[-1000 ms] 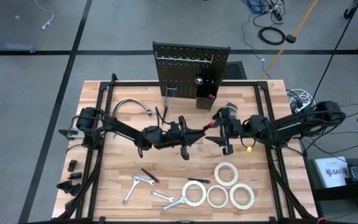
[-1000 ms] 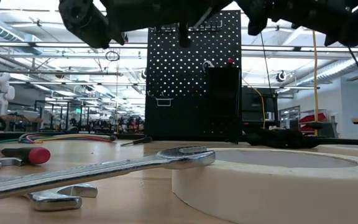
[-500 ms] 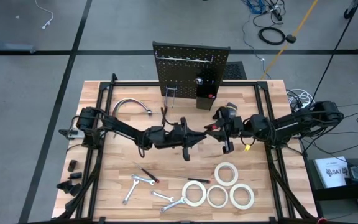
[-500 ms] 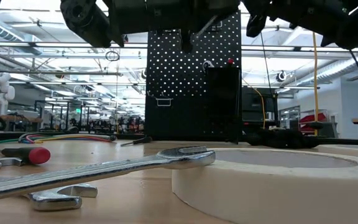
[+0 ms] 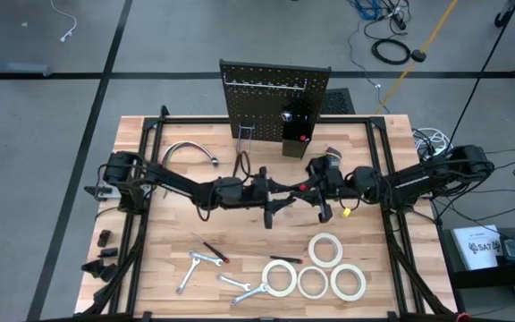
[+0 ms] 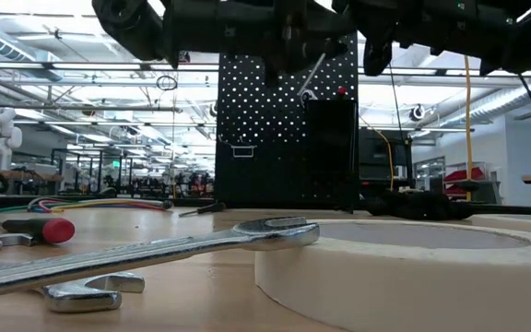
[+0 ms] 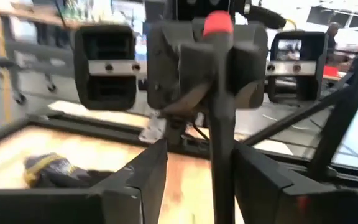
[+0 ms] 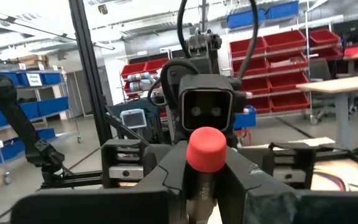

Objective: Hang tools onto peg board
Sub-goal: Put the black nut driver into the black bin on the peg board

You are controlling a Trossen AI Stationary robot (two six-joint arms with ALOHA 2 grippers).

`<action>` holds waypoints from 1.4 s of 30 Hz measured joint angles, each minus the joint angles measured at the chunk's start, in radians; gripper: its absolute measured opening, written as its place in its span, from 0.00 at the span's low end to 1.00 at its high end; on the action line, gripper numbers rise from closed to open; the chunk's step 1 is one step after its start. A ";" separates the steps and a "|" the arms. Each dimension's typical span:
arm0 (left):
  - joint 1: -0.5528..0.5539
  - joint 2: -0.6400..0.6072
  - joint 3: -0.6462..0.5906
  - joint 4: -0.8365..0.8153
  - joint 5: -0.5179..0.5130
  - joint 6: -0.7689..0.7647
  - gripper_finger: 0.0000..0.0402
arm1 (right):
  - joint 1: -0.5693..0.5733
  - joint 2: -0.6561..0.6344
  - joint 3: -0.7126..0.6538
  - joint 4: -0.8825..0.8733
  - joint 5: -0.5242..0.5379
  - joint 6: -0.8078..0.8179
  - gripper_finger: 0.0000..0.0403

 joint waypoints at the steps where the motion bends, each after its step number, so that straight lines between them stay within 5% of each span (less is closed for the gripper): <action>1: 0.007 0.000 0.000 -0.006 0.028 -0.018 0.42 | 0.000 0.000 0.000 -0.003 0.001 0.008 0.10; 18: 0.050 -0.021 0.137 -0.343 0.243 0.029 0.43 | 0.009 0.001 0.111 -0.287 0.027 0.018 0.10; 33: 0.067 -0.066 0.137 -0.518 0.271 0.053 0.42 | 0.009 0.001 0.111 -0.330 0.029 0.025 0.10; 42: 0.083 -0.066 0.137 -0.514 0.299 0.062 0.21 | 0.009 0.001 0.111 -0.336 0.034 0.021 0.10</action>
